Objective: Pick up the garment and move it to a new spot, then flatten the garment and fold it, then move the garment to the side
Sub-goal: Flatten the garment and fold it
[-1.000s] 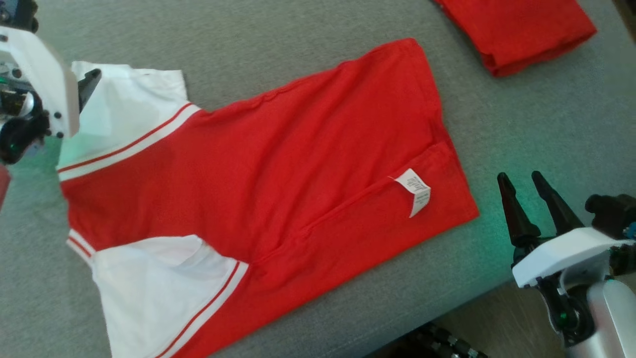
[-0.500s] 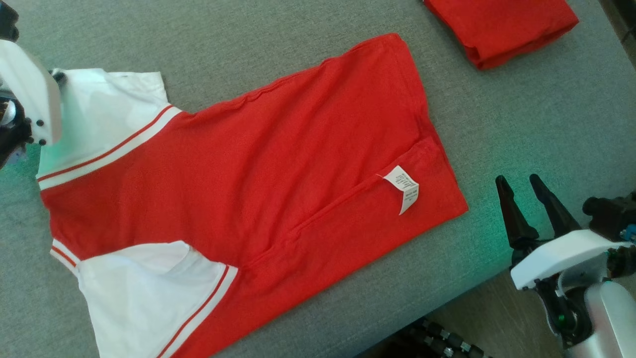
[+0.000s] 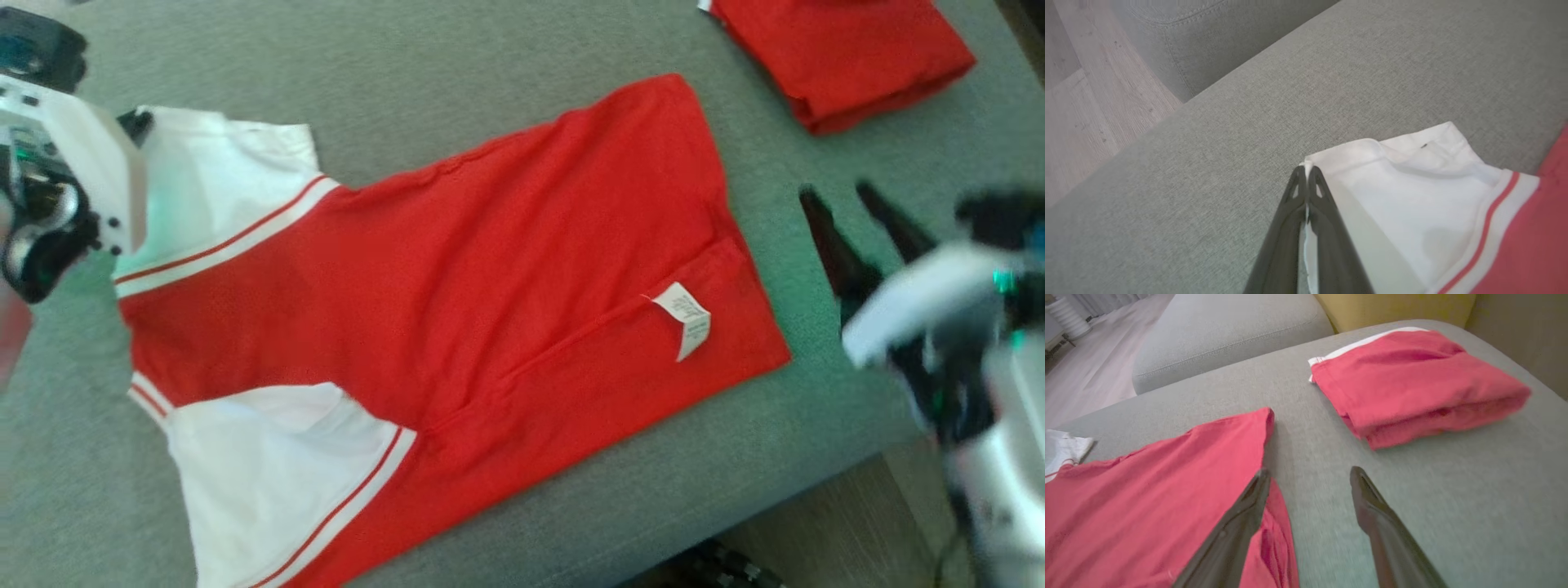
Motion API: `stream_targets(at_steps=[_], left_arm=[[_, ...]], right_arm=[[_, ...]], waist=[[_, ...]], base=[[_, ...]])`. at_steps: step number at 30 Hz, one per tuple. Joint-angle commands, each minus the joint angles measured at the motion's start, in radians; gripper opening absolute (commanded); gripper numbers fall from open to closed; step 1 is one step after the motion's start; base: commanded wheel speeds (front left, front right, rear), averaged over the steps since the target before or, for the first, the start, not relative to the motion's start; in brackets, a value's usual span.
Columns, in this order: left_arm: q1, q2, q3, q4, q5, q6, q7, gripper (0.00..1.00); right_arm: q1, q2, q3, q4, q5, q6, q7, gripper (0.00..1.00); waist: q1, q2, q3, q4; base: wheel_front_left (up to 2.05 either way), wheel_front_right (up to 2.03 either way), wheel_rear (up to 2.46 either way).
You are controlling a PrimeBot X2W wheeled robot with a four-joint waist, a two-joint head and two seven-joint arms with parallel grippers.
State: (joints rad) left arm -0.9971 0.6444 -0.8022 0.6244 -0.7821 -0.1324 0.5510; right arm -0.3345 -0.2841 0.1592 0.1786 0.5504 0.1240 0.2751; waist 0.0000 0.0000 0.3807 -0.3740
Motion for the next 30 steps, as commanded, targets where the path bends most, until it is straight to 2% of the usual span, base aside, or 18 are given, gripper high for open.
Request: stream_targets(at_steps=[1,4,5,10,14,23,26,30], left_arm=[[-0.054,0.038,0.024,-0.036,-0.003,0.002,-0.019,0.0],[-0.073,0.041,-0.012,-0.059,-0.003,0.002,-0.04,0.0],[-0.073,0.041,-0.012,-0.059,-0.003,0.002,-0.04,0.0],[-0.103,0.054,-0.069,-0.086,-0.019,0.002,-0.066,0.0],[-0.128,0.064,-0.111,-0.101,-0.032,0.002,-0.083,0.0],[-0.182,0.079,-0.188,-0.1,-0.067,0.002,-0.111,0.0],[-0.2,0.078,-0.21,-0.096,-0.079,0.002,-0.116,0.0],[-0.219,0.074,-0.236,-0.088,-0.094,0.002,-0.126,0.0]], right_arm=[[-0.076,-0.031,0.041,0.007,0.024,0.007,0.057,1.0],[-0.206,-0.04,0.092,0.104,0.047,0.007,0.154,1.0],[-0.206,-0.04,0.092,0.104,0.047,0.007,0.154,1.0],[-0.389,-0.042,0.181,0.298,0.007,0.007,0.235,1.0],[-0.486,-0.018,0.222,0.433,-0.027,0.007,0.237,1.0],[-0.619,0.041,0.272,0.629,0.01,0.007,0.188,1.0],[-0.65,0.044,0.293,0.672,0.02,0.007,0.176,0.94],[-0.678,0.046,0.319,0.716,0.037,0.007,0.154,0.71]], waist=[[0.0,0.0,-0.01,0.026],[0.0,0.0,-0.012,0.051],[0.0,0.0,-0.012,0.051],[0.0,0.0,-0.009,0.088],[0.0,0.0,0.001,0.115],[0.0,0.0,0.025,0.147],[0.0,0.0,0.032,0.154],[0.0,0.0,0.038,0.161]], base=[[0.0,0.0,0.0],[0.0,0.0,0.0],[0.0,0.0,0.0],[0.0,0.0,0.0],[0.0,0.0,0.0],[0.0,0.0,0.0],[0.0,0.0,0.0],[0.0,0.0,0.0]])
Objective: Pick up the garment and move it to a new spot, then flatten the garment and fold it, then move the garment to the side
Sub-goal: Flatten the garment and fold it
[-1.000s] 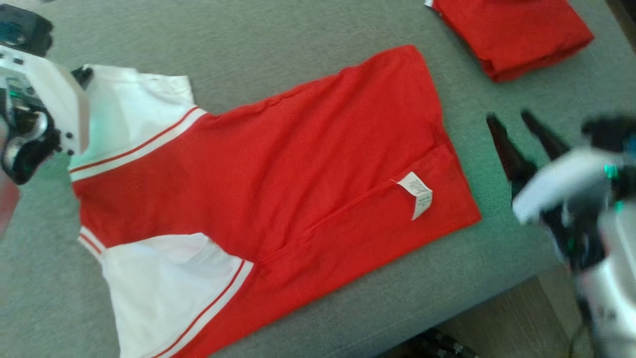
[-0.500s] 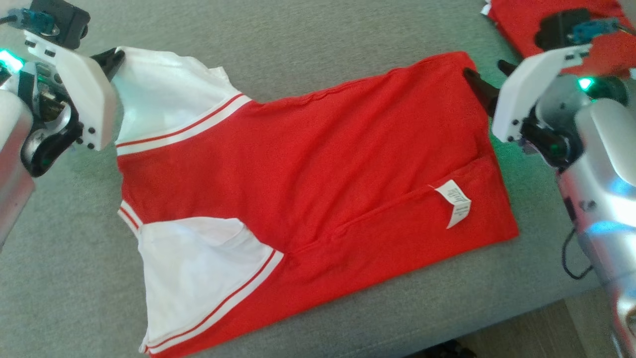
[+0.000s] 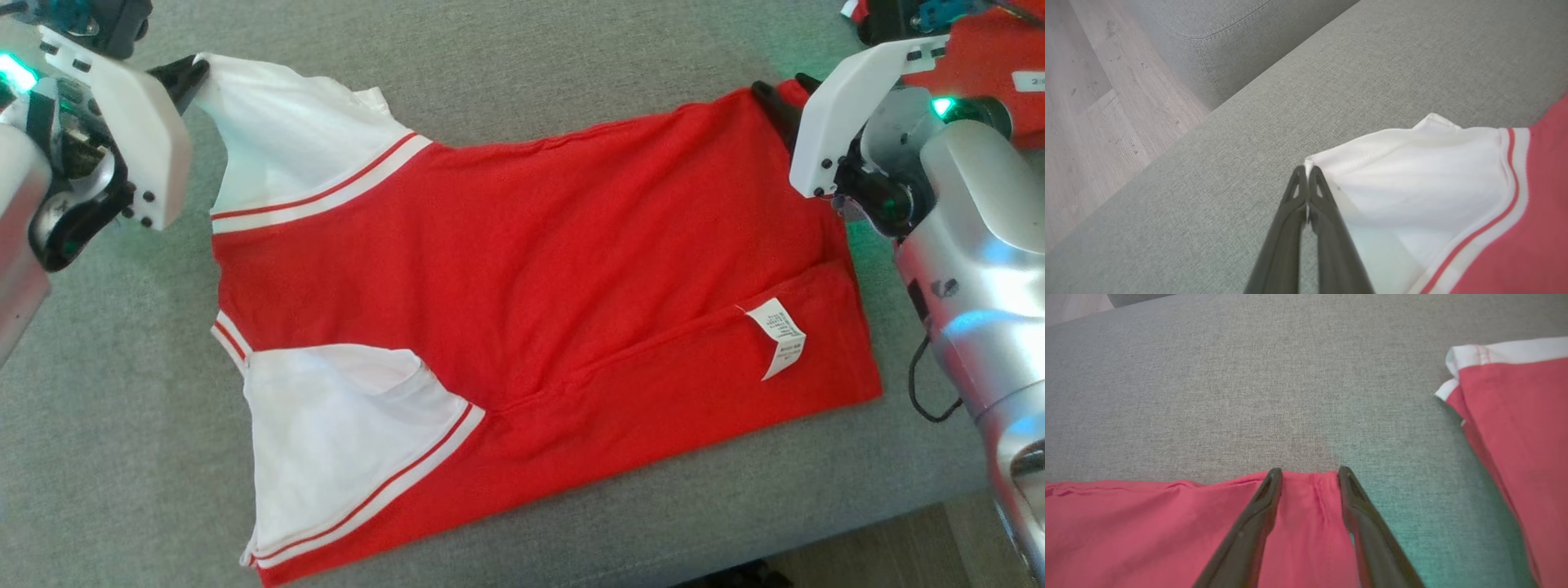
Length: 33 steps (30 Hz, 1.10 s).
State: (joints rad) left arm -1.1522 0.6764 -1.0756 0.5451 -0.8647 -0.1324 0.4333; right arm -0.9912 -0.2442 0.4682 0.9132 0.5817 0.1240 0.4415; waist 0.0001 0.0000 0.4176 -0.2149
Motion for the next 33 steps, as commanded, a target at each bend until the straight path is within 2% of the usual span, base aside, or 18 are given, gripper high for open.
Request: stream_targets(at_steps=[1,6,9,11,12,15,20,24,33], left_arm=[[-0.068,0.042,0.032,-0.006,-0.015,0.002,-0.011,0.0],[-0.086,0.043,0.004,0.012,-0.031,0.002,-0.025,0.0],[-0.093,0.041,-0.011,0.023,-0.042,0.002,-0.031,0.0],[-0.098,0.04,-0.021,0.029,-0.048,0.002,-0.035,0.0],[-0.101,0.039,-0.026,0.032,-0.051,0.002,-0.037,0.0],[-0.11,0.038,-0.041,0.039,-0.06,0.002,-0.041,0.0],[-0.123,0.039,-0.059,0.043,-0.067,0.002,-0.057,0.0],[-0.142,0.043,-0.079,0.034,-0.054,0.002,-0.116,0.0],[-0.213,0.025,-0.069,0.094,0.022,0.002,-0.375,0.0]], right_arm=[[-0.027,0.007,0.016,-0.009,0.011,0.007,-0.018,0.68],[-0.05,0.004,0.038,0.043,0.027,0.007,-0.04,0.49],[-0.063,0.002,0.049,0.074,0.03,0.007,-0.047,0.45],[-0.071,0.002,0.056,0.089,0.034,0.007,-0.055,0.38],[-0.075,0.002,0.059,0.096,0.035,0.007,-0.058,0.33],[-0.084,0.001,0.069,0.118,0.04,0.007,-0.063,0.0],[-0.094,0.003,0.081,0.144,0.047,0.007,-0.065,0.0],[-0.105,-0.003,0.096,0.136,0.056,0.007,-0.101,0.0],[-0.136,-0.027,0.109,0.101,0.099,0.007,-0.219,0.0]], waist=[[-0.0001,0.0,0.002,0.002],[-0.0001,0.0,0.004,0.003],[-0.0001,0.0,0.004,0.004],[-0.0001,0.0,0.005,0.004],[-0.0001,0.0,0.005,0.005],[-0.0001,0.0,0.005,0.007],[-0.0001,0.0,0.004,0.009],[-0.0001,0.0,0.003,0.012],[-0.0001,0.0,-0.012,0.019]], base=[[0.0,0.0,0.0],[0.0,0.0,0.0],[0.0,0.0,0.0],[0.0,0.0,0.0],[0.0,0.0,0.0],[0.0,0.0,0.0],[0.0,0.0,0.0],[0.0,0.0,0.0],[0.0,0.0,0.0]])
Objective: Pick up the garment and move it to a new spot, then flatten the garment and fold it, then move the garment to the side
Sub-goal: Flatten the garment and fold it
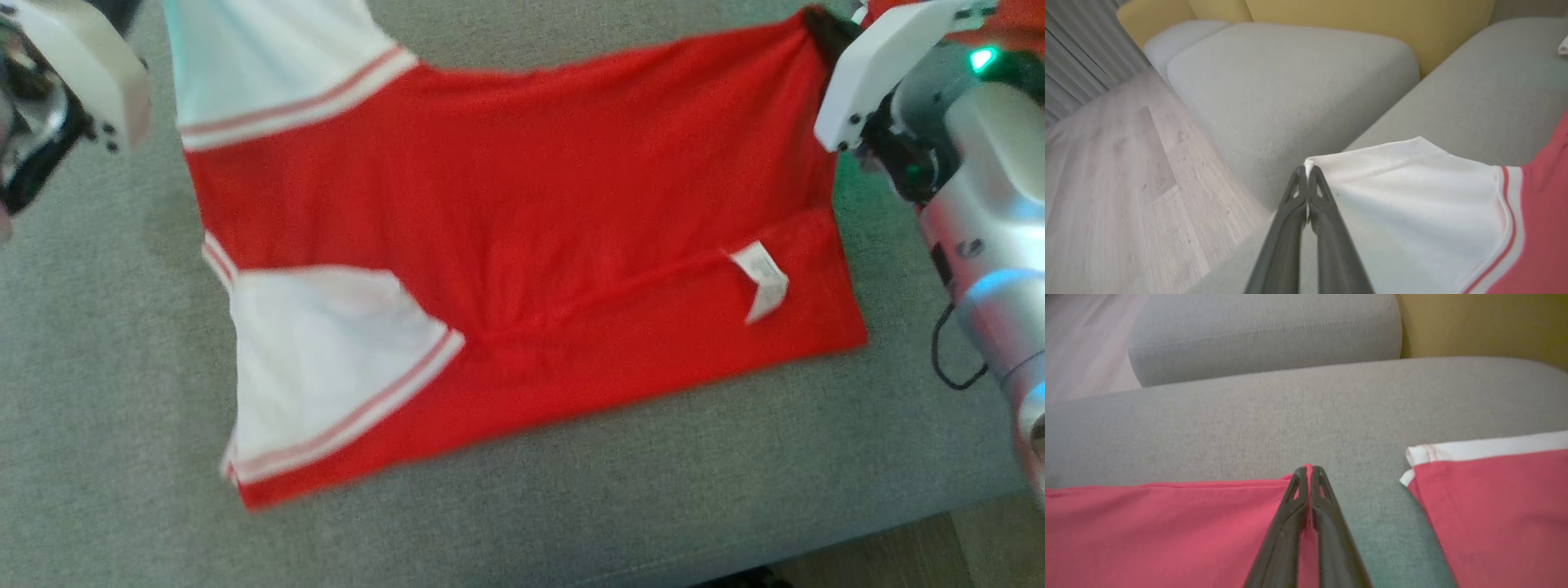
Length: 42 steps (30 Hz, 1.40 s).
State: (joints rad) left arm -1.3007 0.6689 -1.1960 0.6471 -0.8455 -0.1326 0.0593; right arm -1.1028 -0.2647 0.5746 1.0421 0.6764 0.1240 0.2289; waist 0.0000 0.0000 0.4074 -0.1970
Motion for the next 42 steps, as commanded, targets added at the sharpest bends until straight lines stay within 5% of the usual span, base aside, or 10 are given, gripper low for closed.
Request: stream_targets(at_steps=[1,8,18,27,40,41,42], left_arm=[[-0.071,0.027,0.056,0.003,0.009,0.003,-0.028,0.0],[-0.05,0.009,0.033,0.014,-0.025,0.002,-0.092,0.0],[0.173,0.114,-0.047,-0.172,-0.081,0.007,-0.165,0.0],[0.353,0.185,-0.061,-0.332,-0.094,0.092,-0.19,0.0],[0.558,0.245,-0.073,-0.552,-0.132,0.237,-0.154,0.0],[0.572,0.245,-0.074,-0.564,-0.14,0.247,-0.155,0.0],[0.585,0.242,-0.073,-0.573,-0.148,0.257,-0.16,0.07]], right_arm=[[-0.029,-0.012,0.001,-0.03,0.01,0.007,-0.023,0.0],[0.001,-0.049,0.001,-0.049,0.07,0.007,-0.086,0.0],[0.208,-0.168,0.045,-0.157,0.154,0.007,-0.14,0.0],[0.381,-0.218,0.043,-0.247,0.177,0.007,-0.16,0.0],[0.543,-0.211,-0.03,-0.312,0.159,0.007,-0.151,0.0],[0.555,-0.209,-0.039,-0.314,0.156,0.007,-0.154,0.4],[0.567,-0.205,-0.053,-0.315,0.153,0.007,-0.164,1.0]], waist=[[0.0,0.0,-0.004,0.003],[0.0,0.0,-0.041,0.03],[0.0,0.0,-0.139,0.105],[0.0,0.0,-0.201,0.132],[0.0,0.0,-0.202,0.133],[0.0,0.0,-0.202,0.135],[0.0,0.0,-0.203,0.137]], base=[[0.0,0.0,0.0],[0.0,0.0,0.0],[0.0,0.0,0.0],[0.0,0.0,0.0],[0.0,0.0,0.0],[0.0,0.0,0.0],[0.0,0.0,0.0]])
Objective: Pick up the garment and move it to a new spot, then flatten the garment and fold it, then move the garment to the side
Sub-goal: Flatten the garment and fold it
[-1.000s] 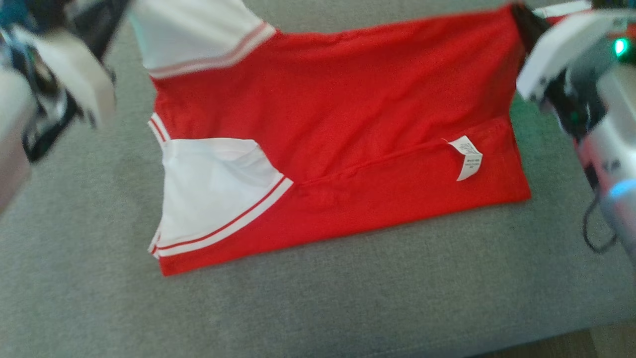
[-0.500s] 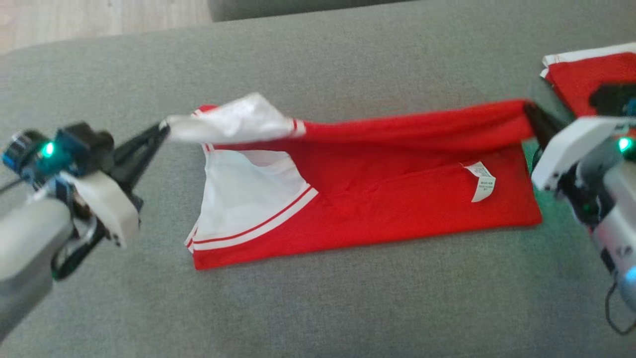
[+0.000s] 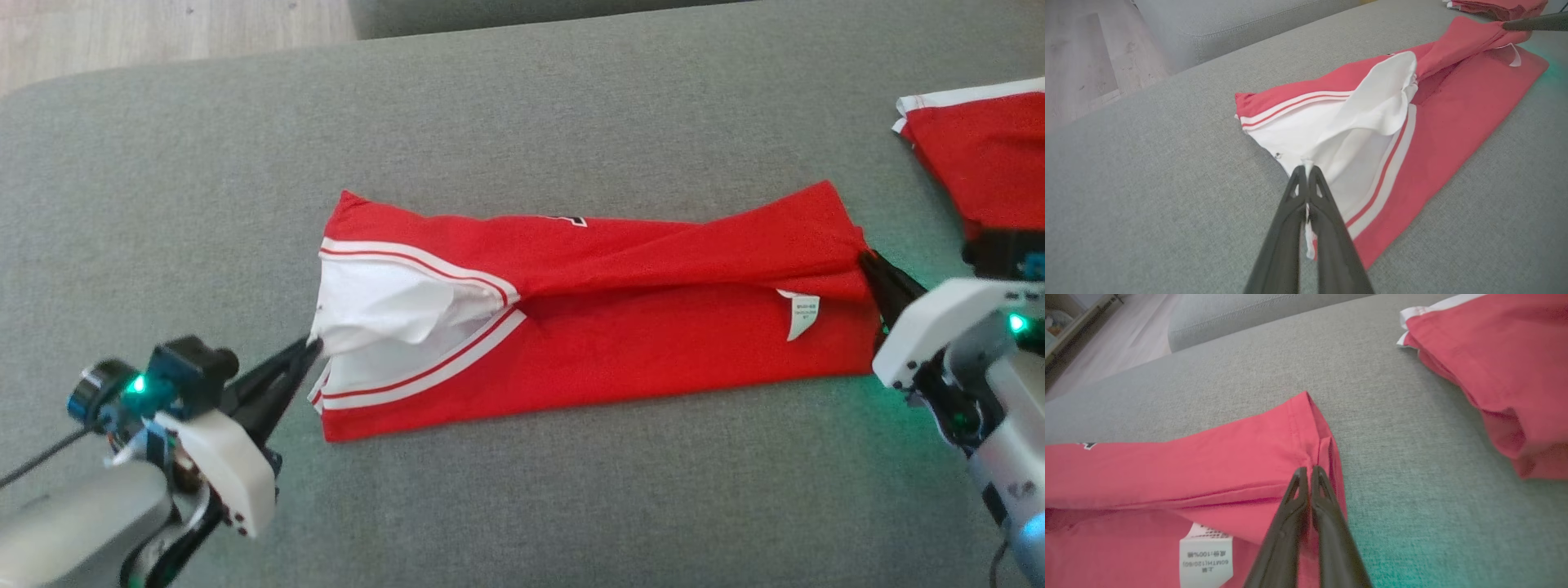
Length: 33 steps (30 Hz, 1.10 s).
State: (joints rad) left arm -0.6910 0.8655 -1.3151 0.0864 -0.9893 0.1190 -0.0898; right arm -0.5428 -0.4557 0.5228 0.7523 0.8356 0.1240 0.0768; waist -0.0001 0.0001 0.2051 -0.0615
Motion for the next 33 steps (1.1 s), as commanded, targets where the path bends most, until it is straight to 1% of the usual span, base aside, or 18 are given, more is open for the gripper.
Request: stream_targets(at_steps=[1,2,4,5,9,11,12,13,15,16,18,19,21,25,28,32,33], left_arm=[[-0.012,0.043,0.046,-0.02,-0.013,0.016,-0.015,0.5],[0.0,0.038,0.046,-0.025,-0.018,0.027,-0.021,1.0],[0.022,0.024,0.053,-0.028,-0.017,0.062,-0.054,1.0],[0.036,0.014,0.057,-0.025,-0.017,0.087,-0.074,1.0],[0.116,-0.046,0.105,-0.006,-0.02,0.219,-0.151,1.0],[0.165,-0.087,0.159,0.001,-0.006,0.3,-0.168,1.0],[0.195,-0.115,0.203,-0.001,0.003,0.343,-0.17,1.0],[0.227,-0.147,0.267,-0.013,0.027,0.385,-0.171,1.0],[0.309,-0.218,0.387,-0.052,0.106,0.452,-0.171,1.0],[0.354,-0.255,0.445,-0.075,0.153,0.48,-0.171,1.0],[0.439,-0.324,0.534,-0.118,0.258,0.513,-0.172,1.0],[0.477,-0.355,0.566,-0.136,0.311,0.522,-0.172,1.0],[0.54,-0.408,0.601,-0.162,0.412,0.524,-0.172,1.0],[0.614,-0.491,0.63,-0.182,0.553,0.489,-0.172,1.0],[0.645,-0.534,0.64,-0.179,0.614,0.448,-0.172,1.0],[0.673,-0.573,0.663,-0.166,0.663,0.395,-0.172,1.0],[0.673,-0.573,0.663,-0.166,0.663,0.395,-0.172,1.0]], right_arm=[[0.017,-0.01,-0.015,-0.028,-0.01,0.007,-0.028,1.0],[0.031,-0.004,-0.028,-0.031,-0.012,0.007,-0.044,1.0],[0.063,0.009,-0.057,-0.042,-0.016,0.007,-0.084,1.0],[0.082,0.018,-0.073,-0.048,-0.018,0.007,-0.109,1.0],[0.172,0.061,-0.136,-0.072,-0.036,0.007,-0.212,1.0],[0.219,0.088,-0.17,-0.085,-0.045,0.007,-0.263,1.0],[0.243,0.103,-0.187,-0.092,-0.048,0.007,-0.282,1.0],[0.265,0.117,-0.205,-0.099,-0.054,0.007,-0.296,1.0],[0.304,0.141,-0.249,-0.104,-0.072,0.007,-0.316,1.0],[0.32,0.152,-0.272,-0.104,-0.082,0.007,-0.322,1.0],[0.339,0.171,-0.32,-0.102,-0.106,0.007,-0.33,1.0],[0.344,0.179,-0.343,-0.099,-0.12,0.007,-0.332,1.0],[0.343,0.194,-0.393,-0.083,-0.144,0.007,-0.334,1.0],[0.309,0.214,-0.486,-0.02,-0.179,0.007,-0.335,1.0],[0.265,0.215,-0.563,0.061,-0.211,0.007,-0.33,1.0],[0.194,0.226,-0.651,0.178,-0.253,0.007,-0.322,1.0],[0.194,0.226,-0.651,0.178,-0.253,0.007,-0.322,1.0]], waist=[[0.0001,-0.0001,-0.002,0.004],[0.0001,-0.0001,-0.006,0.008],[0.0001,-0.0001,-0.015,0.014],[0.0001,-0.0001,-0.022,0.017],[0.0001,-0.0001,-0.053,0.026],[0.0001,-0.0001,-0.073,0.032],[0.0001,-0.0001,-0.084,0.036],[0.0001,-0.0001,-0.094,0.04],[0.0001,-0.0001,-0.115,0.051],[0.0001,-0.0001,-0.123,0.057],[0.0001,-0.0001,-0.136,0.074],[0.0001,-0.0001,-0.142,0.084],[0.0001,-0.0001,-0.152,0.105],[0.0001,-0.0001,-0.156,0.157],[0.0001,-0.0001,-0.156,0.194],[0.0001,-0.0001,-0.154,0.224],[0.0001,-0.0001,-0.154,0.224]], base=[[0.0,0.0,0.0],[0.0,0.0,0.0],[0.0,0.0,0.0],[0.0,0.0,0.0],[0.0,0.0,0.0],[0.0,0.0,0.0],[0.0,0.0,0.0],[0.0,0.0,0.0],[0.0,0.0,0.0],[0.0,0.0,0.0],[0.0,0.0,0.0],[0.0,0.0,0.0],[0.0,0.0,0.0],[0.0,0.0,0.0],[0.0,0.0,0.0],[0.0,0.0,0.0],[0.0,0.0,0.0]])
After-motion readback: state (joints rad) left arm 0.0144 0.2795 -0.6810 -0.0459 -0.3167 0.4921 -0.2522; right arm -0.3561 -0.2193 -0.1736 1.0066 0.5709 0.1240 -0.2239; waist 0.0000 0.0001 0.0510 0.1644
